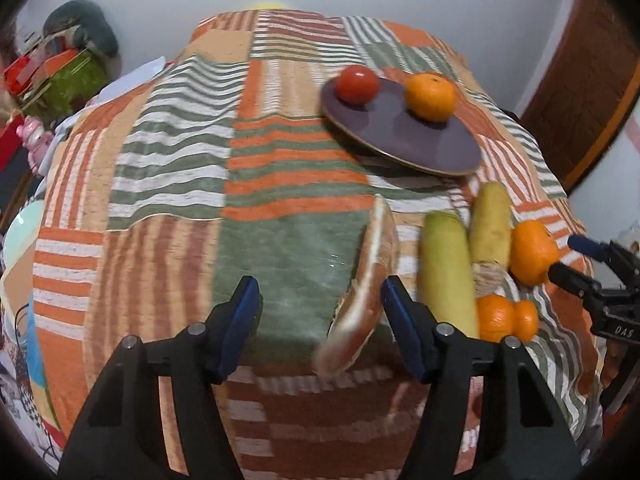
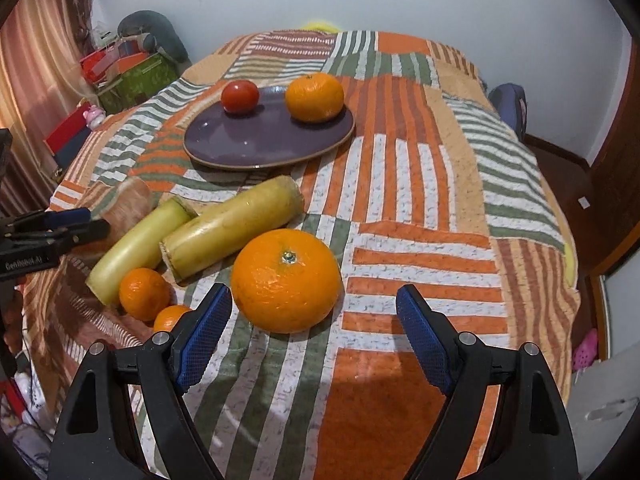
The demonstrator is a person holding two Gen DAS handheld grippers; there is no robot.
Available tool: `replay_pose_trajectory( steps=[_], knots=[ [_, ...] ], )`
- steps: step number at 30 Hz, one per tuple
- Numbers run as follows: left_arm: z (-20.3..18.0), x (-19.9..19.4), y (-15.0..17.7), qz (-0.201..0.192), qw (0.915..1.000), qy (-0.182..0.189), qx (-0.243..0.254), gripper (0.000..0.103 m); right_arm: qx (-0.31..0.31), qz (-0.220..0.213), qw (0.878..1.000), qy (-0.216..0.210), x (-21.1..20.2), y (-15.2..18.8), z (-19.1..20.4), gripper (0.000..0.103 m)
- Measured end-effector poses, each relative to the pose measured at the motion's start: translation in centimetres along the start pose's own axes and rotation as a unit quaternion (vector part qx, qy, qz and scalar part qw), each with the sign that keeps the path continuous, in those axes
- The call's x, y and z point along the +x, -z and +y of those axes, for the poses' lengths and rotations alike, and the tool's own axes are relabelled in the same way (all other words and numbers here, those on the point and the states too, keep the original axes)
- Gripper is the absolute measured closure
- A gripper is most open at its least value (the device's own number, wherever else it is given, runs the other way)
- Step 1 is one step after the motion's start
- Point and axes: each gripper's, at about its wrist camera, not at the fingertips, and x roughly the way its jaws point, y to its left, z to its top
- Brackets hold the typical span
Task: Organize fruits
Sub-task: 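Grasp the peeled pomelo segment with the left gripper while the right gripper grasps another orange, then carry the pomelo segment and orange onto the purple plate and release both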
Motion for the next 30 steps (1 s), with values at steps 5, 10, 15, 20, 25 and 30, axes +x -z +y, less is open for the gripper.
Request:
replay_pose_trajectory(
  steps=[5,10,15,20,25,30],
  knots=[
    [1.3,0.4,-0.4,0.007,0.9999,0.002,-0.010,0.039,-0.002,0.004,1.000,-0.012,0.8,-0.1,0.5,0.021],
    [0.0,1.4,-0.5,0.015,0.9996,0.006,0.021,0.039,-0.007,0.010,1.000,-0.015,1.7,-0.2,0.9,0.021],
    [-0.8,3.0,-0.5,0.027,0.9989,-0.001,0.038,0.041,0.001,0.018,0.999,-0.034,2.6,-0.2,0.7,0.033],
    [-1.2,3.6,-0.9,0.016,0.9990,-0.003,0.042,0.047,-0.002,0.018,0.999,-0.045,2.6,-0.1,0.8,0.038],
    [-1.5,3.8,-1.4,0.010,0.9991,-0.004,0.040,0.055,0.003,0.015,0.999,-0.046,2.5,-0.2,0.7,0.039],
    [-1.5,2.8,-1.4,0.004,0.9994,0.002,0.035,0.056,0.014,0.006,0.999,-0.044,1.5,-0.4,0.2,0.039]
  ],
)
